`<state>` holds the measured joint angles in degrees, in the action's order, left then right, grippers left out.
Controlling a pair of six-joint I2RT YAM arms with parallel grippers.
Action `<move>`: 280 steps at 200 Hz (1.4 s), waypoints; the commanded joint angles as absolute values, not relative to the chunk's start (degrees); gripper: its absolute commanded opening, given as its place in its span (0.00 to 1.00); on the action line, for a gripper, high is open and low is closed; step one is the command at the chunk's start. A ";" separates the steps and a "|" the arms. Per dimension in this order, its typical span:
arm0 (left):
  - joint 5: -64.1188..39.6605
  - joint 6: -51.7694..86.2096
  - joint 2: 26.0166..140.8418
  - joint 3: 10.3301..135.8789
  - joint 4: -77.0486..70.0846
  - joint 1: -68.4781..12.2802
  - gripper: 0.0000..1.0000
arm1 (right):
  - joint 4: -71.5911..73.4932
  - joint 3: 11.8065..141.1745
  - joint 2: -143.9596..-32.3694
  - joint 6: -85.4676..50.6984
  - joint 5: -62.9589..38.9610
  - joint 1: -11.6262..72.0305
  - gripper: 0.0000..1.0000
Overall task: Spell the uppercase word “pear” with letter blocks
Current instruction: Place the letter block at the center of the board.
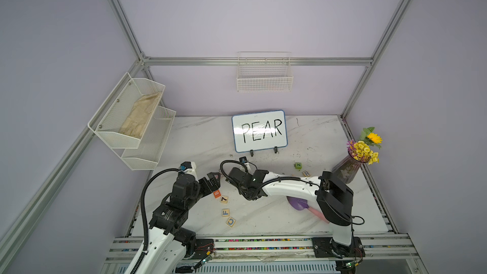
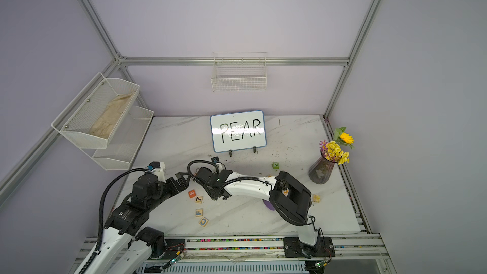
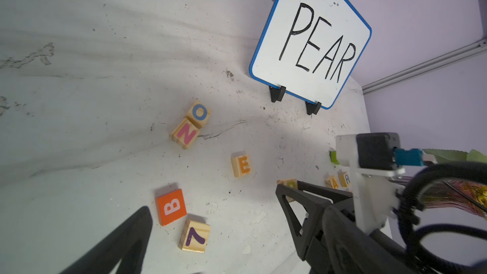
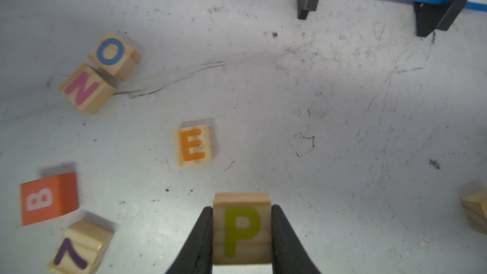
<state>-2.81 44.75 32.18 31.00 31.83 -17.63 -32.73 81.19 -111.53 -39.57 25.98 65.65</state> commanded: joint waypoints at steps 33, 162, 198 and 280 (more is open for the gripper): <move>-7.00 41.51 32.70 29.44 23.51 -17.23 1.00 | -32.11 79.30 -114.57 -45.68 22.83 65.74 0.24; -4.74 40.95 31.72 29.28 25.55 -17.23 1.00 | -31.28 82.08 -119.78 -47.46 19.08 65.74 0.24; -2.56 41.40 31.20 29.66 27.57 -17.23 1.00 | -30.76 82.72 -120.73 -47.01 17.85 65.91 0.24; -1.16 41.72 30.22 29.77 28.90 -17.23 1.00 | -31.64 84.16 -121.82 -47.01 17.45 67.06 0.24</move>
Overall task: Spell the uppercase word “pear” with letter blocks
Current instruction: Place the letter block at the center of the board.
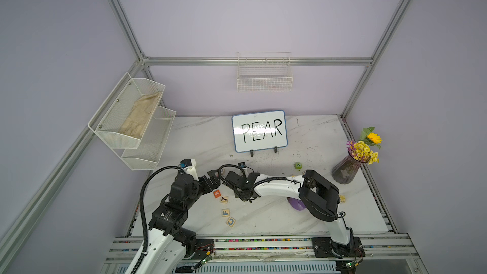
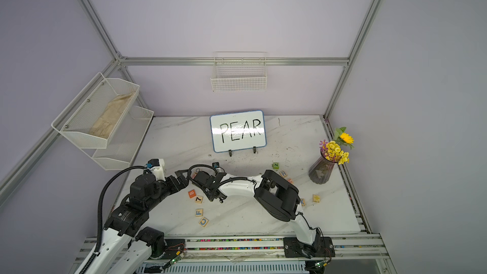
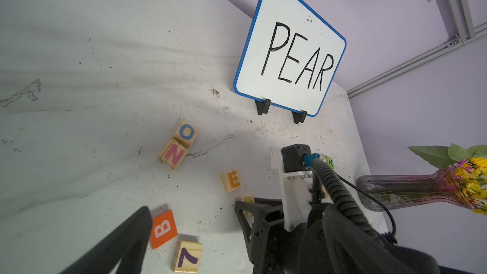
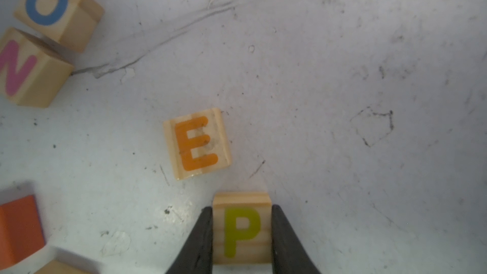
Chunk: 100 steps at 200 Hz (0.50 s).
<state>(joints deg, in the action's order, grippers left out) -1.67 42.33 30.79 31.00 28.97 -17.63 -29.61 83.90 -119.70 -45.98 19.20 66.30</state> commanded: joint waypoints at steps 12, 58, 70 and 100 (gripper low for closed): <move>-0.87 41.79 30.00 29.69 29.24 -17.23 1.00 | -31.55 84.28 -121.97 -46.92 17.16 67.06 0.25; 0.27 42.36 29.33 29.48 30.67 -17.23 1.00 | -31.47 83.96 -121.65 -47.00 17.14 67.15 0.28; 0.49 42.45 29.26 29.29 30.77 -17.23 1.00 | -31.46 84.00 -121.50 -47.01 17.23 67.15 0.29; 0.41 42.63 29.16 29.10 30.70 -17.23 1.00 | -31.61 84.34 -121.68 -46.74 16.96 67.15 0.30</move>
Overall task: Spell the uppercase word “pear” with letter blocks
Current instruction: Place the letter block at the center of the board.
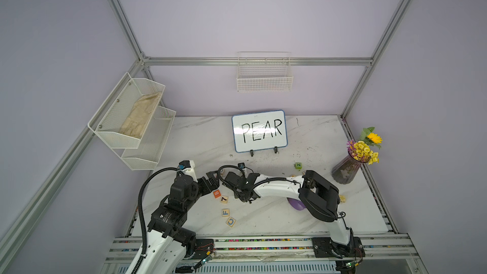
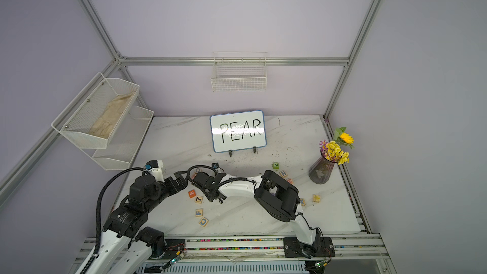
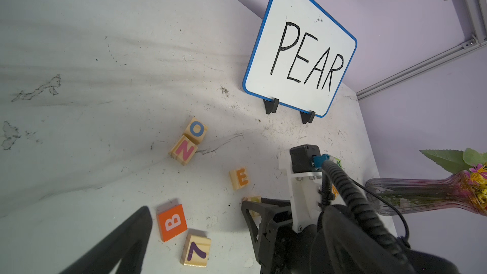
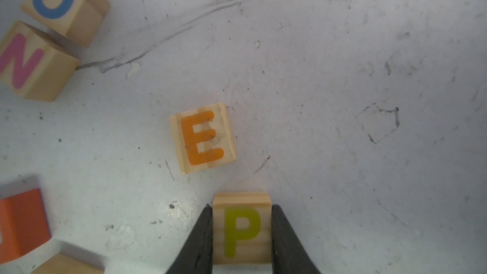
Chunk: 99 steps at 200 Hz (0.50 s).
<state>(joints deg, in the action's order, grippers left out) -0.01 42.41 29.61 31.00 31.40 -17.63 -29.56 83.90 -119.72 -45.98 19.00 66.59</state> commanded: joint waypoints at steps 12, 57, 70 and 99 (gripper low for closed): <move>0.35 42.63 29.03 29.14 30.84 -17.23 1.00 | -32.03 84.67 -121.90 -46.67 16.88 67.15 0.31; 0.53 42.80 28.39 28.97 31.29 -17.23 1.00 | -32.08 84.50 -121.38 -46.74 17.46 67.15 0.40; 0.59 42.72 28.39 29.00 31.20 -17.25 1.00 | -32.17 84.62 -121.38 -46.69 17.57 67.15 0.41; 0.53 42.71 28.30 28.94 31.20 -17.23 1.00 | -32.47 84.89 -121.31 -46.62 17.93 67.15 0.43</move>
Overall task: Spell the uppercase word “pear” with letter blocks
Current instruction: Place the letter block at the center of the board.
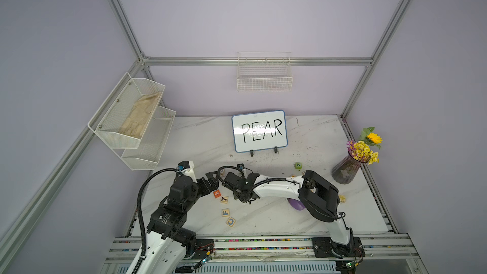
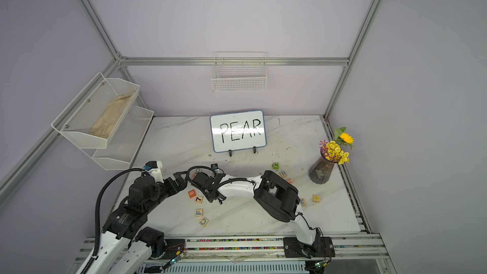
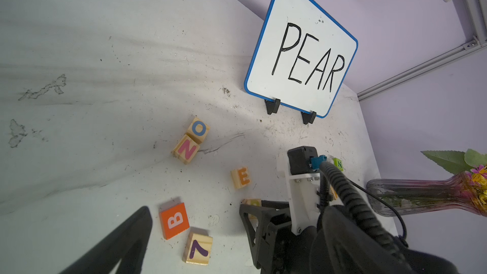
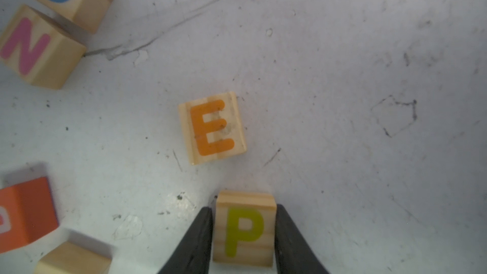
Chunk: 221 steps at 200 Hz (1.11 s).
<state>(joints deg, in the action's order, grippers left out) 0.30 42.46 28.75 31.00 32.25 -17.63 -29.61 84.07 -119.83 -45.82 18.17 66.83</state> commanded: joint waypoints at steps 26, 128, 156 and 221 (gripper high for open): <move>0.63 42.63 28.18 28.96 31.14 -17.25 1.00 | -33.08 85.17 -121.04 -46.60 18.75 67.15 0.46; 1.61 43.49 29.90 27.64 28.56 -17.06 1.00 | -29.89 87.98 -116.22 -34.44 20.92 67.07 0.61; 1.88 43.77 32.04 27.64 27.04 -16.83 1.00 | -30.24 90.24 -117.89 -31.46 19.89 65.92 0.62; 2.21 45.08 33.11 26.50 25.34 -15.56 1.00 | -32.74 93.94 -121.82 -30.16 16.70 63.02 0.58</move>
<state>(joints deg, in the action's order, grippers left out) 1.98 44.01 33.50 28.99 28.47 -16.12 -29.80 92.07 -119.59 -31.38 16.86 63.29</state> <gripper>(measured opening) 0.997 0.587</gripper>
